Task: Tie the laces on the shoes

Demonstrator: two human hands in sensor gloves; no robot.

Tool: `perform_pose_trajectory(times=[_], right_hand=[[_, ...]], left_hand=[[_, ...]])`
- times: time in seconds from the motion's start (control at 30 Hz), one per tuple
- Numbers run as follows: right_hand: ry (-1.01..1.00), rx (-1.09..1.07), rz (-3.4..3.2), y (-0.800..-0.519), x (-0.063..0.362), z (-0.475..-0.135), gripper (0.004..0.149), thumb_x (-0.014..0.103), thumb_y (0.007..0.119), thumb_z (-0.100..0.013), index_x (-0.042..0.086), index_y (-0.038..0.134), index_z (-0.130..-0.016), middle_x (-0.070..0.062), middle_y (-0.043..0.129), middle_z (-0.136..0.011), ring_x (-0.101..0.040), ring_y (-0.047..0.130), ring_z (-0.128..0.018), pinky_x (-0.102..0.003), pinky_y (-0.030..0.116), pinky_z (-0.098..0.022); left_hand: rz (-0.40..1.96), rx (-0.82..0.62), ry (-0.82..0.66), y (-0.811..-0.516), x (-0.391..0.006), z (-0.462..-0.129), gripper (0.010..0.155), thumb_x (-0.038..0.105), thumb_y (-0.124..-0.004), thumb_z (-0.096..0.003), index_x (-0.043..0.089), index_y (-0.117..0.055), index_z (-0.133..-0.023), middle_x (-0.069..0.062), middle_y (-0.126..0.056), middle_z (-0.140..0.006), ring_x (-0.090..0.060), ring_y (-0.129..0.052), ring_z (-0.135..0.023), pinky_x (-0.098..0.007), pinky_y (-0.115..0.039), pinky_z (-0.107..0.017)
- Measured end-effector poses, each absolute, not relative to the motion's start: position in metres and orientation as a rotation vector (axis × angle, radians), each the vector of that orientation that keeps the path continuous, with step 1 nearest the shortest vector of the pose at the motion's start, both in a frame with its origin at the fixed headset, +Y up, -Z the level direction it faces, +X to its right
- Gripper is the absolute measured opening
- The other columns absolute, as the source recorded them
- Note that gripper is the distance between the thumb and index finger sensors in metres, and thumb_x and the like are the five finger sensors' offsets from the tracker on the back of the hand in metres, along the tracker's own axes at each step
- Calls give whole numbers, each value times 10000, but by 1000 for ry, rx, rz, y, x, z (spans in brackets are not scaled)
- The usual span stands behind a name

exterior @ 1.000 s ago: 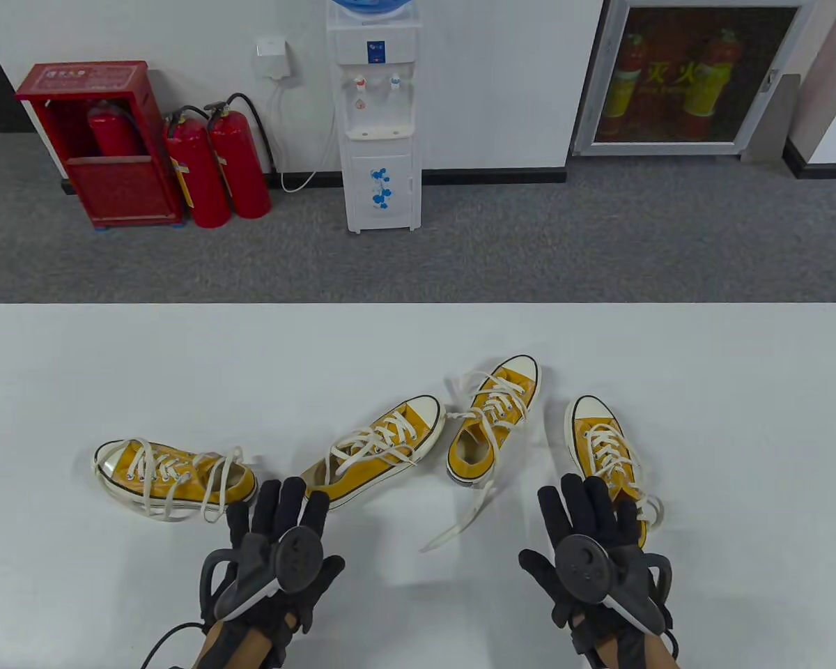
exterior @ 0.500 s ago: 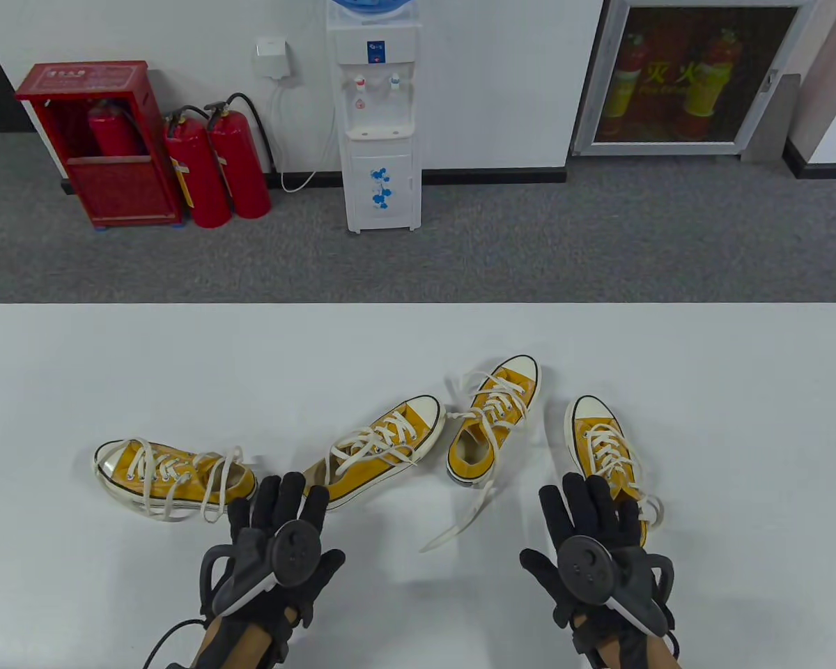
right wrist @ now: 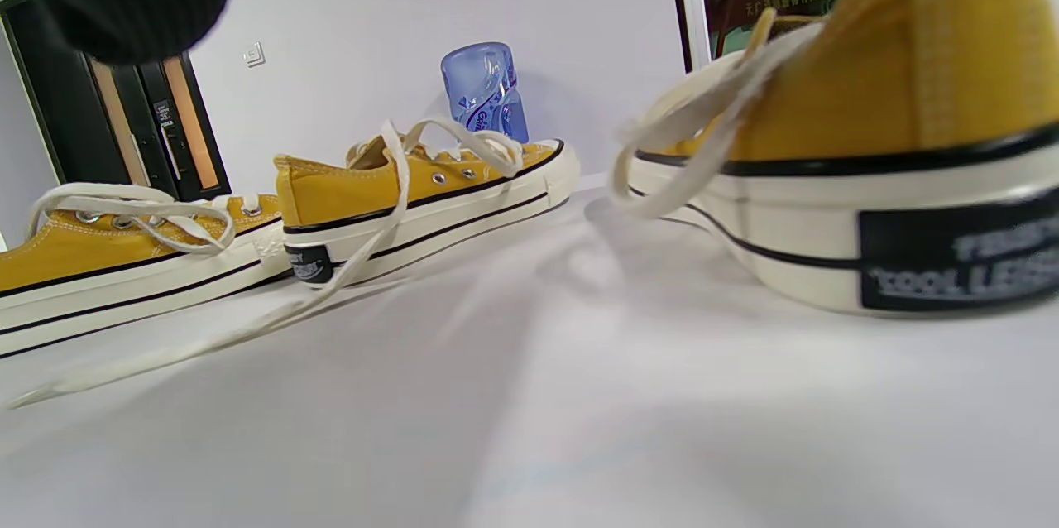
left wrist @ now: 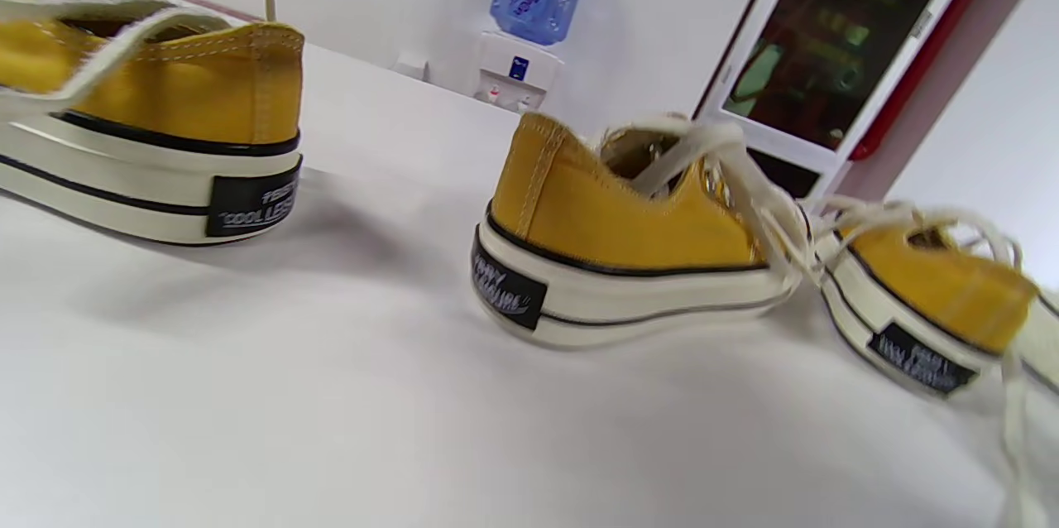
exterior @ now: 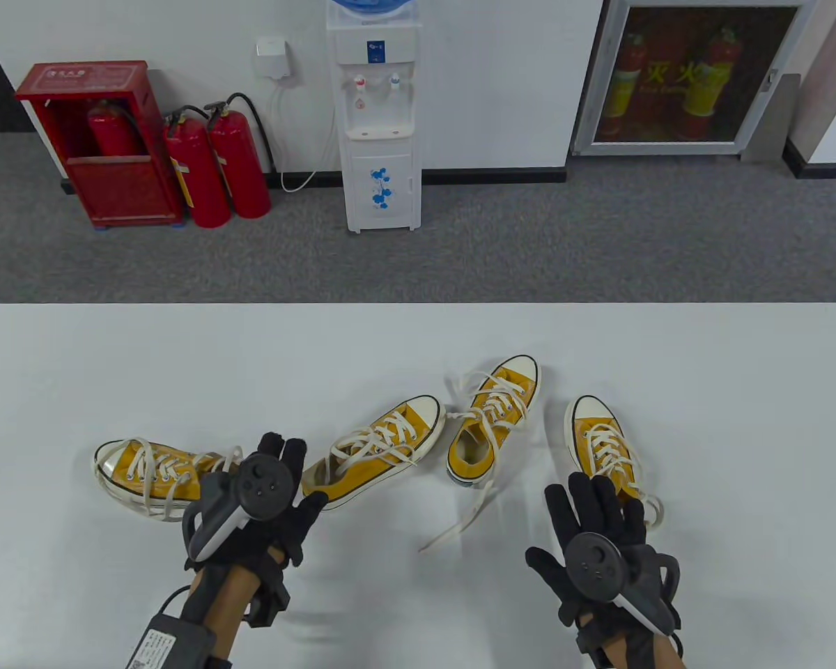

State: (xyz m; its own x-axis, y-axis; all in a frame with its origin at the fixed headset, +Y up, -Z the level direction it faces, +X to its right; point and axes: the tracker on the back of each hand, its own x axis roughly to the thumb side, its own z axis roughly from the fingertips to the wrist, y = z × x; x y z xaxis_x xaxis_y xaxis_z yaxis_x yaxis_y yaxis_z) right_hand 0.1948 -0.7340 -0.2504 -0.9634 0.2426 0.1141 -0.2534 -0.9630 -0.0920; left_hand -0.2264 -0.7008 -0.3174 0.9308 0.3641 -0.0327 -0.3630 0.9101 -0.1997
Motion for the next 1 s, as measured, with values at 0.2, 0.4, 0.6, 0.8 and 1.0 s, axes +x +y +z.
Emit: perform_pose_trajectory(times=[0.2, 0.4, 0.6, 0.8, 1.0], right_hand=[[-160, 136, 2858, -732, 200, -250, 852, 638, 702, -374, 286, 377, -1077, -21, 161, -1149, -400, 213, -1099, -713, 186, -727], [-157, 137, 2858, -732, 201, -250, 850, 633, 707, -375, 284, 379, -1077, -22, 164, -1149, -400, 223, -1100, -714, 188, -728], [-163, 148, 2858, -732, 201, -250, 856, 633, 707, -377, 287, 356, -1078, -24, 155, -1149, -403, 227, -1099, -714, 190, -727], [-144, 153, 2862, -733, 201, -251, 855, 632, 708, -378, 286, 361, -1078, -23, 157, -1148, -401, 229, -1100, -715, 190, -727], [-158, 159, 2856, -732, 200, -250, 861, 630, 709, -379, 285, 343, -1078, -25, 154, -1148, -400, 236, -1100, -715, 192, -727]], left_hand=[[344, -213, 46, -700, -221, -341, 787, 585, -681, -464, 299, -358, -1122, -99, -392, -1225, -365, -641, -1049, -630, -532, -733], [252, -233, 62, -703, -209, -362, 759, 543, -743, -459, 312, -427, -1109, -88, -516, -1189, -324, -773, -946, -597, -609, -703], [207, -272, 56, -714, -203, -383, 750, 513, -834, -434, 327, -515, -1087, -46, -632, -1145, -311, -867, -861, -579, -661, -671], [156, -294, 33, -721, -195, -397, 696, 451, -909, -411, 356, -631, -1042, -33, -735, -1078, -287, -907, -759, -562, -703, -620], [133, -263, 9, -727, -185, -404, 565, 452, -899, -416, 389, -767, -962, -30, -851, -972, -274, -950, -634, -554, -734, -579]])
